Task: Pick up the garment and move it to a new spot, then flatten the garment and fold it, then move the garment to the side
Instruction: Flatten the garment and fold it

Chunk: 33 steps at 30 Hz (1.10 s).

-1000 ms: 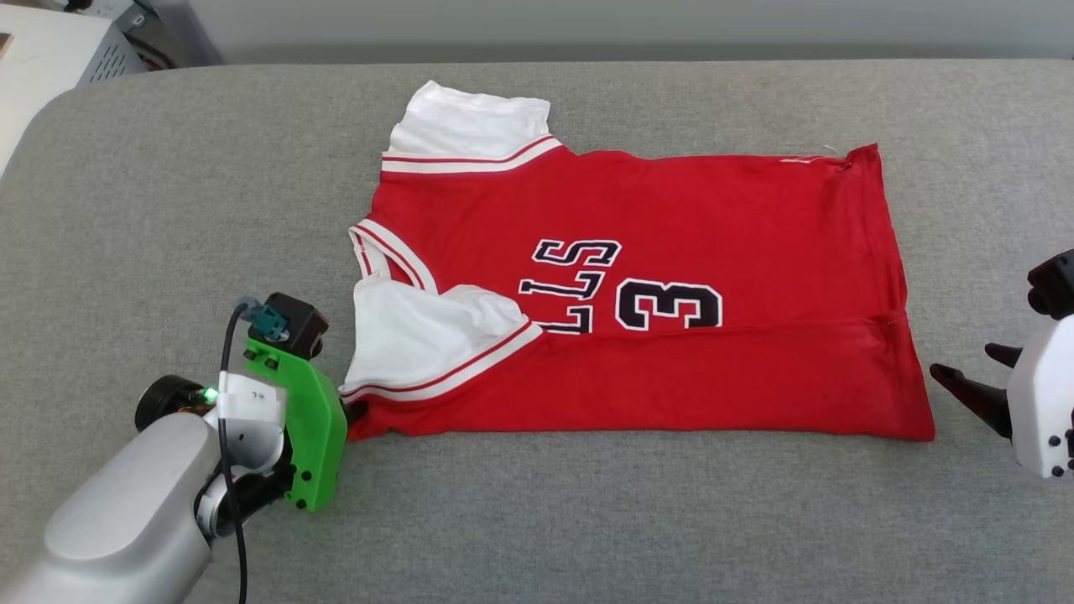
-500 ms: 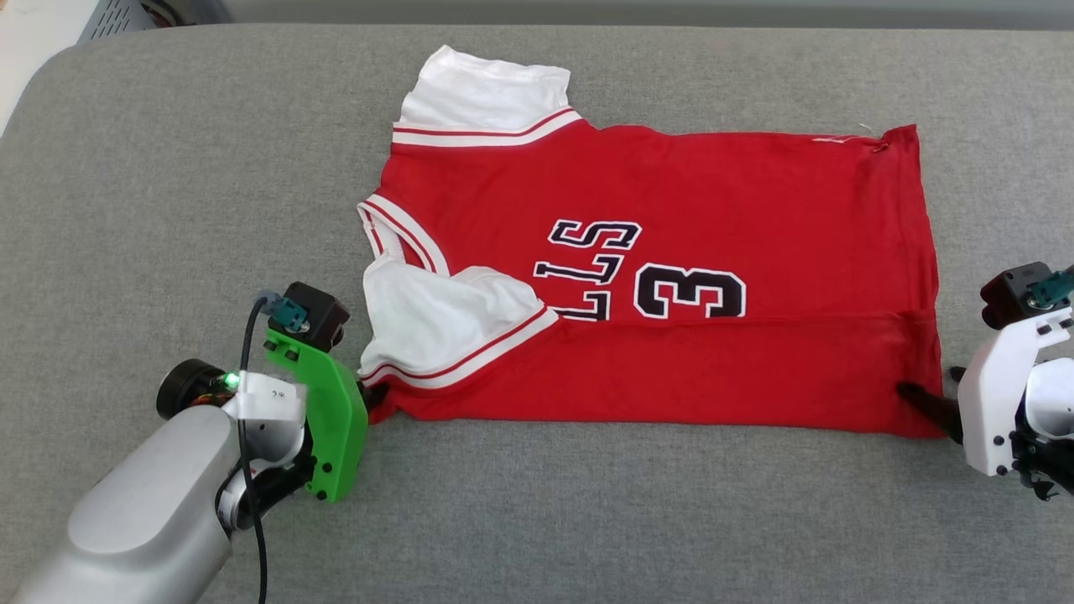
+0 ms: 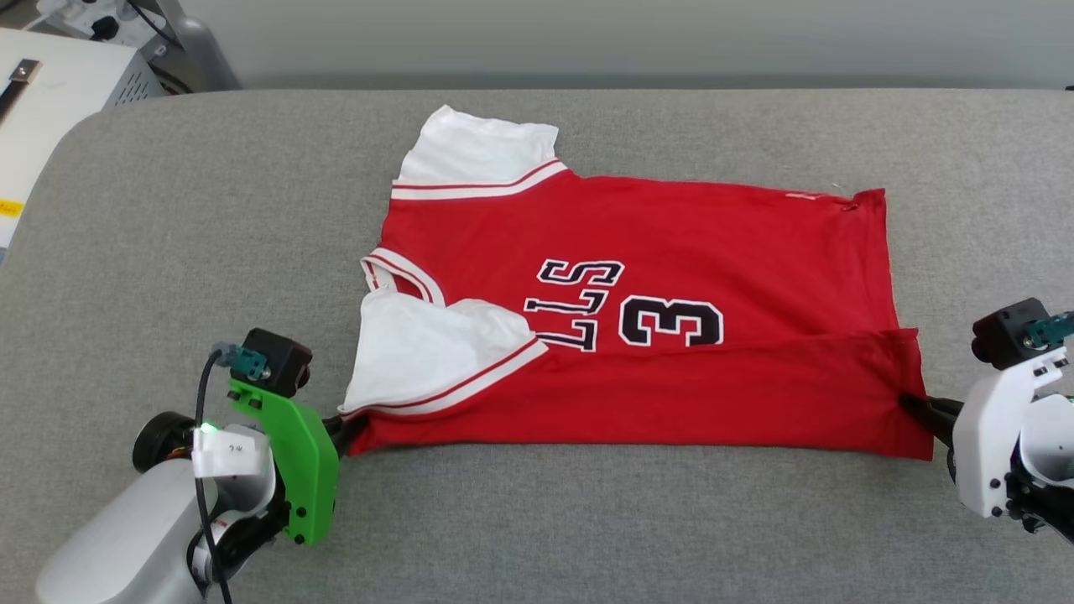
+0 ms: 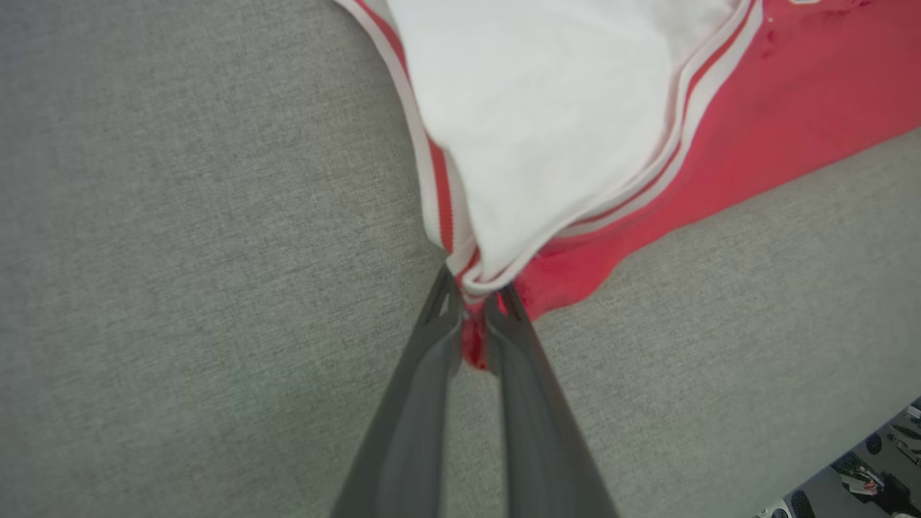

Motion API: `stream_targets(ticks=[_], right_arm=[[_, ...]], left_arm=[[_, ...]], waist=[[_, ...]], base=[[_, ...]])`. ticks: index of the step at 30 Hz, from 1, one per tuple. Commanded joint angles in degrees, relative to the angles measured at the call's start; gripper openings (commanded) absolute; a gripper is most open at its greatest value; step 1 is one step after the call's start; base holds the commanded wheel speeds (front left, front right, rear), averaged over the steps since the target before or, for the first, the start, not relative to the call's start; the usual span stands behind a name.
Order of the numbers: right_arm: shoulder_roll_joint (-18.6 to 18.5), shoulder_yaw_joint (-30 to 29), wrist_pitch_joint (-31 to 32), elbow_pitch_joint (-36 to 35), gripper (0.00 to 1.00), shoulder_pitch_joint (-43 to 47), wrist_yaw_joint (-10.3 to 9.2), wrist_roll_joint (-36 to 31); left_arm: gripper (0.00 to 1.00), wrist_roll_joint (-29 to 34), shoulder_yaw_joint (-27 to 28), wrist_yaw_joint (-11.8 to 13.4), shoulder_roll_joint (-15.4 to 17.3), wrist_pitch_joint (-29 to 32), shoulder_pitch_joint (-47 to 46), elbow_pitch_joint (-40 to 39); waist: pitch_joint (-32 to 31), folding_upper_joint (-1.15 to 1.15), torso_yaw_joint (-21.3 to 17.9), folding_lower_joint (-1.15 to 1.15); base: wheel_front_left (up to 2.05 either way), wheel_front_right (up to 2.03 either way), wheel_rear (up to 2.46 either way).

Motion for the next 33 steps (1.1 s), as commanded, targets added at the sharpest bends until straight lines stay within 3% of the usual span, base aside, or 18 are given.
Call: stream_targets(ticks=[1, 10, 14, 20, 29, 30, 31, 32, 33], right_arm=[[-1.1, -0.6, -0.6, -1.4, 0.0, 1.7, -0.01, 0.6], [-5.6, -6.9, 1.3, -10.9, 0.0, 11.4, -0.01, 1.6], [-5.8, -10.1, 3.3, -12.8, 0.0, 14.7, -0.01, 0.1], [-2.1, -12.0, 5.2, -11.2, 0.0, 14.1, -0.01, -2.8], [4.1, -9.8, 2.3, -2.0, 0.0, 10.5, -0.01, -5.5], [4.4, -9.6, 1.8, -1.4, 0.0, 10.6, -0.01, -5.2], [4.6, -9.4, 1.1, -1.1, 0.05, 10.6, -0.01, -5.0], [4.6, -9.3, 0.4, -0.9, 0.27, 10.7, -0.01, -4.9], [4.4, -9.3, -0.5, -0.8, 0.87, 10.7, -0.01, -5.0]], left_arm=[[0.0, -0.2, 0.4, 0.7, 1.2, -0.5, 1.5, -1.4], [0.0, -1.0, -0.1, 5.0, 6.9, 1.7, 9.1, -13.8], [0.0, -1.0, -0.5, 7.7, 7.4, 1.4, 12.2, -18.2], [0.0, 1.1, -1.0, 9.5, 6.7, 0.4, 12.3, -17.6], [0.0, 1.7, -1.6, 8.7, 3.3, -1.7, 10.7, -9.4], [0.32, 1.5, -1.4, 8.6, 2.9, -2.3, 10.7, -9.0], [1.0, 1.2, -1.1, 8.5, 2.5, -3.2, 10.7, -8.7], [1.0, 1.1, -0.8, 8.5, 2.4, -3.8, 10.7, -8.6], [1.0, 1.3, -0.5, 8.5, 2.6, -4.5, 10.7, -8.6]], waist=[[-1.8, 0.0, -0.5, 0.0], [-3.3, 0.0, -0.6, 0.0], [-2.2, 0.0, -1.0, 0.0], [1.1, 0.0, -1.3, 0.0], [3.3, 0.0, -0.7, 0.0], [3.0, 0.0, -0.6, 0.0], [2.7, 0.0, -0.4, 0.0], [2.4, 0.0, -0.4, 0.0], [1.9, 0.0, -0.3, 0.0]], base=[[0.0, 0.0, 0.0], [0.0, 0.0, 0.0], [0.0, 0.0, 0.0], [0.0, 0.0, 0.0], [0.0, 0.0, 0.0], [0.0, 0.0, 0.0], [0.0, 0.0, 0.0], [0.0, 0.0, 0.0], [0.0, 0.0, 0.0]])
